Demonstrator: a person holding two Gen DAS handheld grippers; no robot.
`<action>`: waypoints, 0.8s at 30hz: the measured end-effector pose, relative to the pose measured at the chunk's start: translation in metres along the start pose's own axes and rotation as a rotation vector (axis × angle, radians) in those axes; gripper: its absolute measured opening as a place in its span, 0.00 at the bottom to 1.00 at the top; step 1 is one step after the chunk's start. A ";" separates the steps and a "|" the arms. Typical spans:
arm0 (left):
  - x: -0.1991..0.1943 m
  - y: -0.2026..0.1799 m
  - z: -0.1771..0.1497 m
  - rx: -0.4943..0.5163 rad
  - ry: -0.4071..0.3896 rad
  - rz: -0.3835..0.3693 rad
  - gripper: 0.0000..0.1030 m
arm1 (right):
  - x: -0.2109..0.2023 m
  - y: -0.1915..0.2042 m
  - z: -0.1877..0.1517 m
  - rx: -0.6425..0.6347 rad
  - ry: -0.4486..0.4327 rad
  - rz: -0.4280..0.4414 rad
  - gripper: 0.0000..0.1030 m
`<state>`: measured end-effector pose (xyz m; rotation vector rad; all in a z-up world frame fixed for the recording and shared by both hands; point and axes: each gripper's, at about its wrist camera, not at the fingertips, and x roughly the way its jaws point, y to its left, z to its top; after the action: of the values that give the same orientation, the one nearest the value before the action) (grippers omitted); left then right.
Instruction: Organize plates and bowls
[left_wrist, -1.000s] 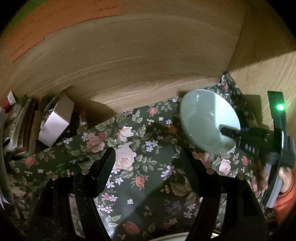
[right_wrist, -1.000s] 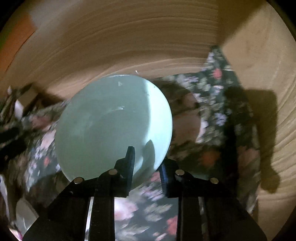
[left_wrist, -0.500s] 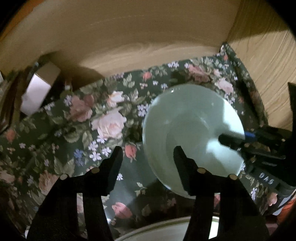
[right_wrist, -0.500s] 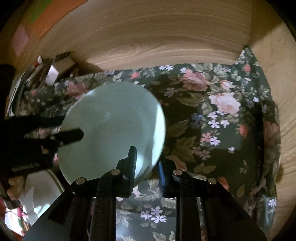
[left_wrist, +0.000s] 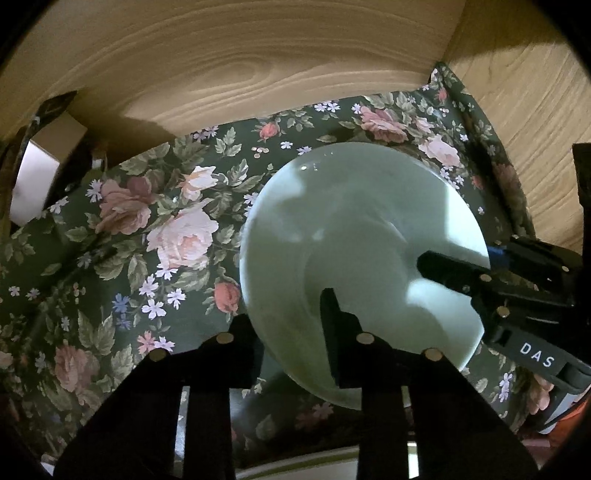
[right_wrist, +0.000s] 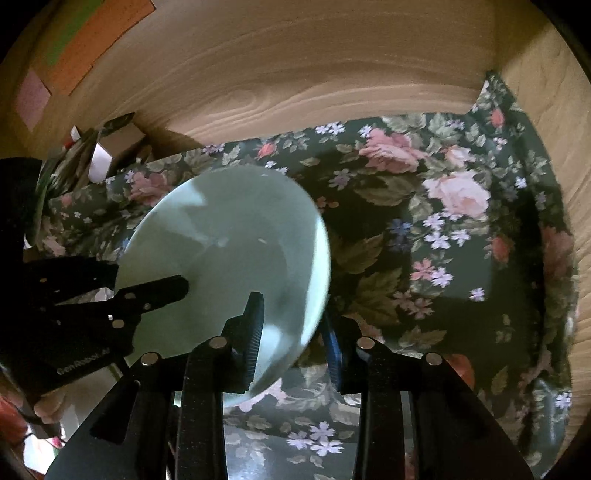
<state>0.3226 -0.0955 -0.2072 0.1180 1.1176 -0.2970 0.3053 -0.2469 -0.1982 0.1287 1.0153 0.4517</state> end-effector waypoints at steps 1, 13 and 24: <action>0.000 0.000 0.000 0.002 -0.003 0.004 0.27 | -0.001 0.002 0.000 -0.003 -0.001 -0.011 0.23; -0.020 -0.006 -0.007 0.019 -0.061 0.027 0.26 | -0.029 0.018 -0.002 -0.044 -0.100 -0.060 0.23; -0.076 -0.006 -0.023 0.000 -0.183 0.036 0.26 | -0.070 0.047 -0.007 -0.088 -0.202 -0.054 0.23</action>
<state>0.2698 -0.0823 -0.1485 0.1082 0.9332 -0.2699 0.2542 -0.2350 -0.1321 0.0660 0.7980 0.4244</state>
